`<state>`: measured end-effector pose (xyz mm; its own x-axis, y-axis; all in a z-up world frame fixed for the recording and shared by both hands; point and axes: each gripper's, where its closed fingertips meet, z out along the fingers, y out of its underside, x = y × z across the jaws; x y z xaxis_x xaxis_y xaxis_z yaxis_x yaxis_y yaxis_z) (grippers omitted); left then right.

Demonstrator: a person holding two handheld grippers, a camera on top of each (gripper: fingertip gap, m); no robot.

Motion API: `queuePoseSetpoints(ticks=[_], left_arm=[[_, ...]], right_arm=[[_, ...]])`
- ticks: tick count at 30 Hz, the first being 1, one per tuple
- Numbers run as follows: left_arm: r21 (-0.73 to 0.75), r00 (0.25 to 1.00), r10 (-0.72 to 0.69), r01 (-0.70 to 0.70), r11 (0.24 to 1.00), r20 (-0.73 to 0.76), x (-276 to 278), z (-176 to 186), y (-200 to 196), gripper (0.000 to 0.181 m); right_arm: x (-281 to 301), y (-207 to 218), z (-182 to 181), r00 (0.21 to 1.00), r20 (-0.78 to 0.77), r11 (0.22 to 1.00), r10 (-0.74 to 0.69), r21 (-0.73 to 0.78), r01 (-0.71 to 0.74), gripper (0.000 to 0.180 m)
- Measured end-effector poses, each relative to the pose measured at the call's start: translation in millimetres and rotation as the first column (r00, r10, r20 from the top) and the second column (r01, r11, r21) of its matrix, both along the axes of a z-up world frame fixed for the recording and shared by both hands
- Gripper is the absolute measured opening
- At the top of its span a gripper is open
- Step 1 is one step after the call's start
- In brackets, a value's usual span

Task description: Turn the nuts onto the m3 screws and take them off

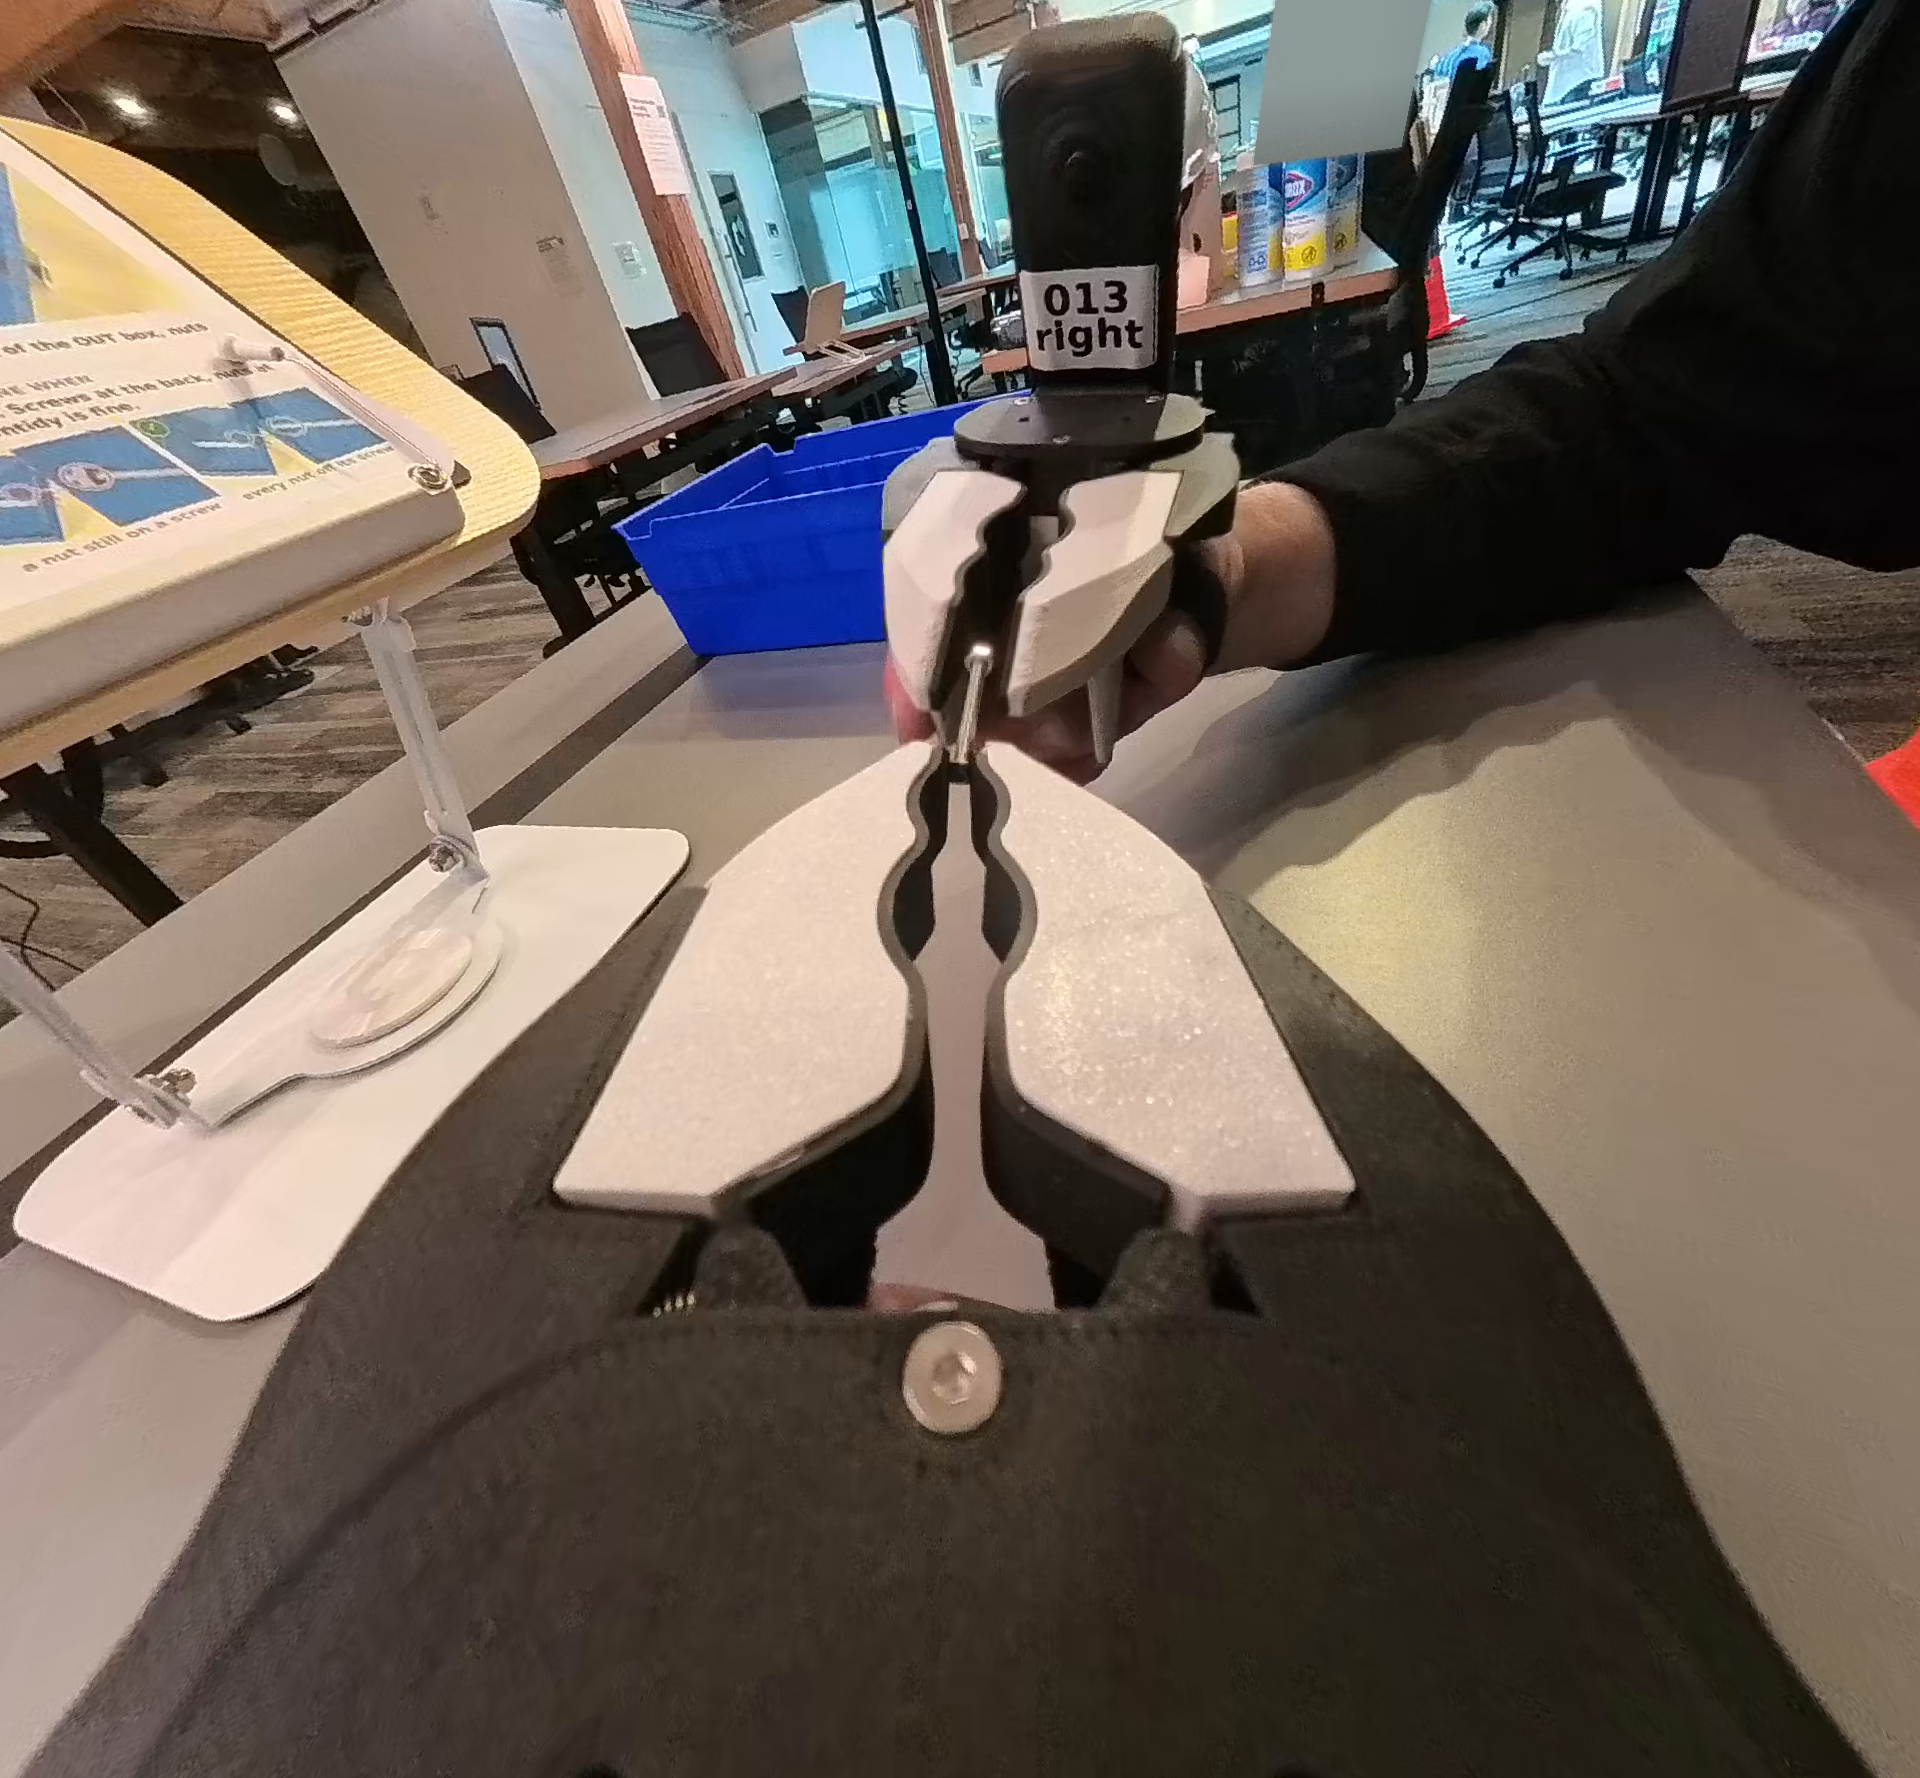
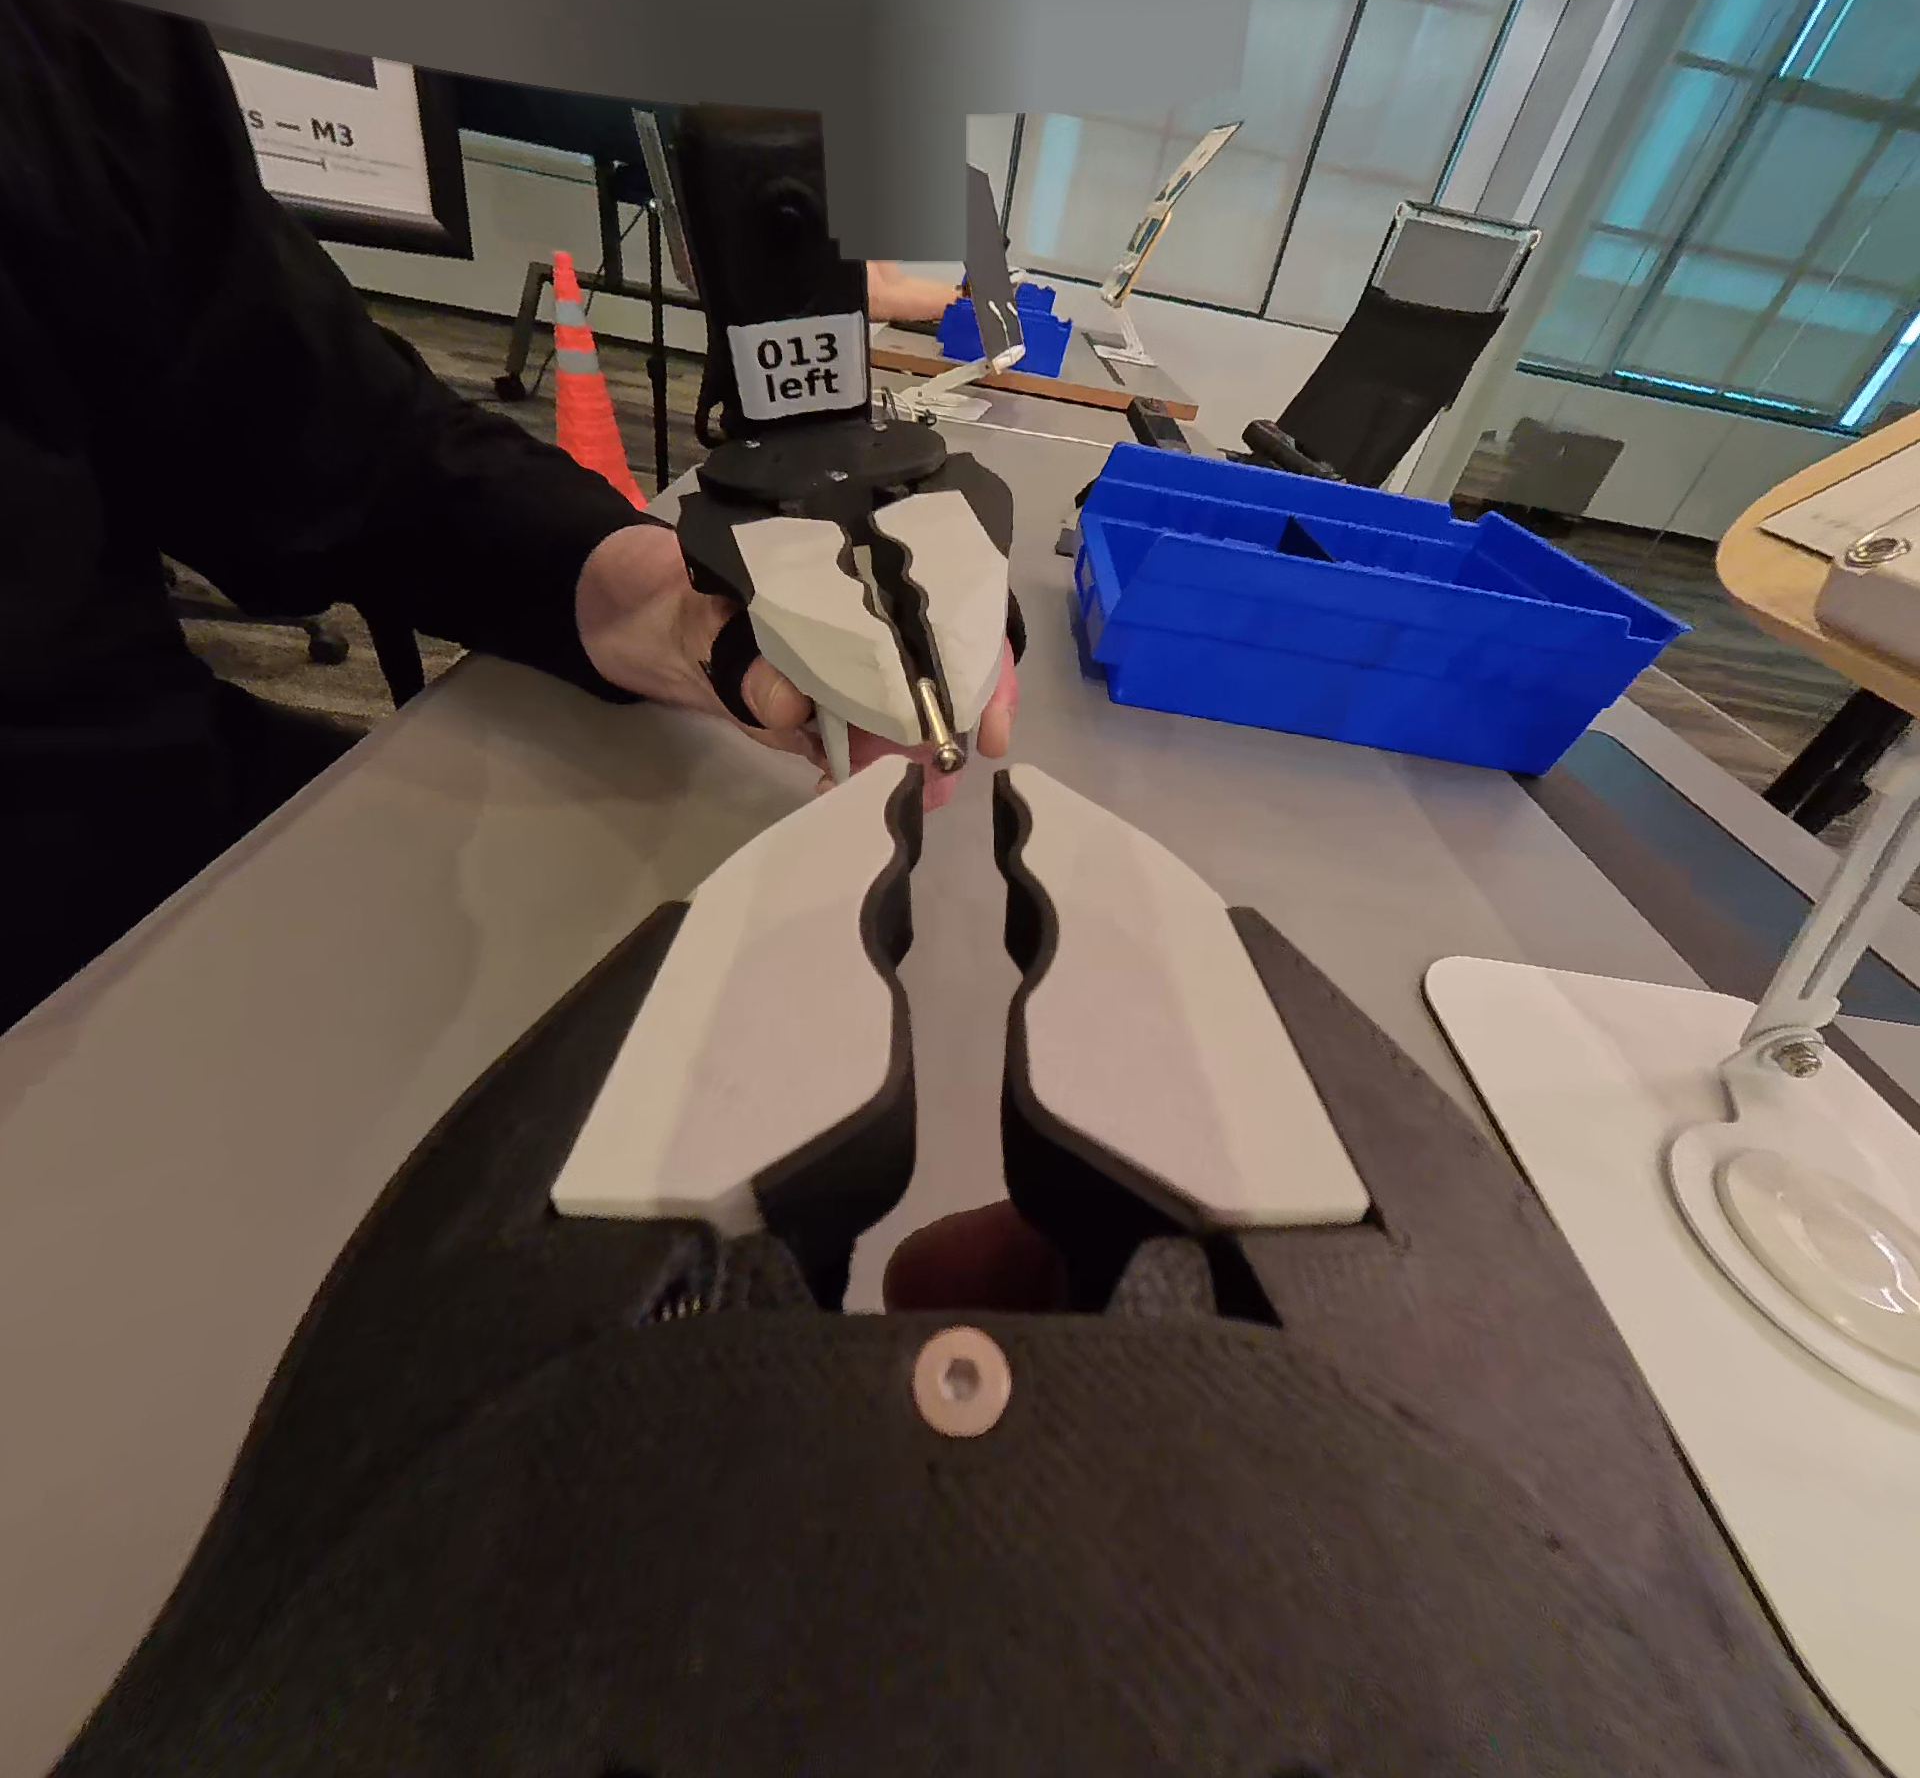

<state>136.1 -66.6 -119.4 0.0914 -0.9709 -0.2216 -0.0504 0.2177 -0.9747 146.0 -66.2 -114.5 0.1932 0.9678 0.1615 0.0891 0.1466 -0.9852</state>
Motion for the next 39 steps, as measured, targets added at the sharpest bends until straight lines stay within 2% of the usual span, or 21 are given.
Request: queuePoseSetpoints(ticks=[11, 17, 24, 29, 31, 34, 39], left_arm=[[-0.005, 1.000, 0.001, -0.001, 1.000, -0.004, -0.5, -0.8, 1.1, 0.003], [-0.004, 1.000, 0.002, -0.002, 1.000, -0.008, -0.1, -1.8, 1.1, 0.004], [0.004, 1.000, 0.003, -0.003, 1.000, -0.011, 0.2, -2.3, -0.2, 0.003], [-0.006, 1.000, 0.006, -0.006, 1.000, -0.002, 0.1, -0.2, 1.4, 0.003], [-0.004, 1.000, 0.006, -0.006, 1.000, -0.006, 0.8, -1.1, 1.3, 0.003], [-0.004, 1.000, 0.006, -0.006, 1.000, -0.007, 1.5, -1.2, 0.9, 0.003], [-0.003, 1.000, 0.006, -0.006, 1.000, -0.004, 1.0, -0.6, 0.7, 0.003]], right_arm=[[-4.4, -6.1, -9.2, 0.998, 0.047, 0.999, 0.037, -0.003, -0.036, 0.010], [1.0, -0.3, 2.9, 1.000, -0.013, 1.000, -0.001, 0.008, 0.002, 0.012], [-0.8, -6.6, -4.2, 0.998, 0.009, 0.998, 0.058, -0.022, -0.058, 0.008], [-1.3, -1.7, -8.6, 0.999, 0.040, 1.000, 0.018, -0.003, -0.018, 0.011], [1.4, 1.0, -2.8, 1.000, 0.006, 1.000, 0.001, 0.004, -0.001, 0.013], [2.8, -0.9, 3.5, 1.000, -0.026, 1.000, 0.008, 0.014, -0.008, 0.013], [-1.4, -6.3, -3.4, 0.999, 0.008, 0.999, 0.038, 0.011, -0.038, 0.011]])
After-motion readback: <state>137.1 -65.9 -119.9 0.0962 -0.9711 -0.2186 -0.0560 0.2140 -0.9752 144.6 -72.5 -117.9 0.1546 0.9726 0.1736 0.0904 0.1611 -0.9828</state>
